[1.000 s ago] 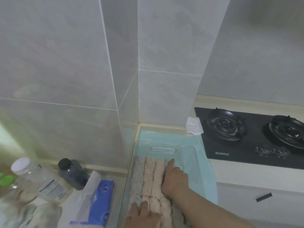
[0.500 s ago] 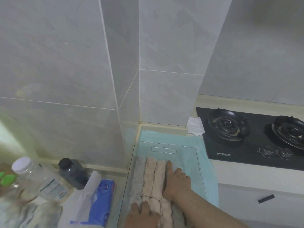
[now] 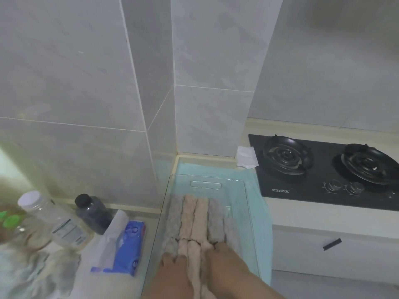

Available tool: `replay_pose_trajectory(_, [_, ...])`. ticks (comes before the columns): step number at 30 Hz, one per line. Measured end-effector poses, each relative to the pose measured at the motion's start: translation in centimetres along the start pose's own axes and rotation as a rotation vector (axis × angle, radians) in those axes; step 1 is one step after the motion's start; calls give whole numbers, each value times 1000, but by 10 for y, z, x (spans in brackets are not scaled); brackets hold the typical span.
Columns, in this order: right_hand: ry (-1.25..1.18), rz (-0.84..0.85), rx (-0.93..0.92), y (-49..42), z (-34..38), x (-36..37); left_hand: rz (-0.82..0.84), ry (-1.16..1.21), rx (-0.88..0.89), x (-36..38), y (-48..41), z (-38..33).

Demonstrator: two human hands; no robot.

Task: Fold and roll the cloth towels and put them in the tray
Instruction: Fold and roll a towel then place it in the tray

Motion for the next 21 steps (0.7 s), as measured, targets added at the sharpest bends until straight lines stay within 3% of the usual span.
replay_pose_trajectory(5, [162, -122, -13, -22, 7, -21, 171, 112, -47, 9, -12, 4])
replay_pose_trajectory(9, [255, -5, -33, -39, -2, -3, 173, 44, -83, 16, -12, 11])
replay_pose_trajectory(13, [255, 11, -47, -36, -10, 0, 275, 46, -125, 18, -12, 14])
replay_pose_trajectory(21, [128, -62, -59, -20, -8, -4, 237, 166, -106, 9, -10, 12])
Point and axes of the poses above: each hand's wrist, its own y-axis away from the middle knuckle, its own x-axis out of the palm, z = x × y, the point moved 10 cm from there along -y, towards the middle knuckle, and after that the axes turned 14 degrees about y, right-handed, at the moved point
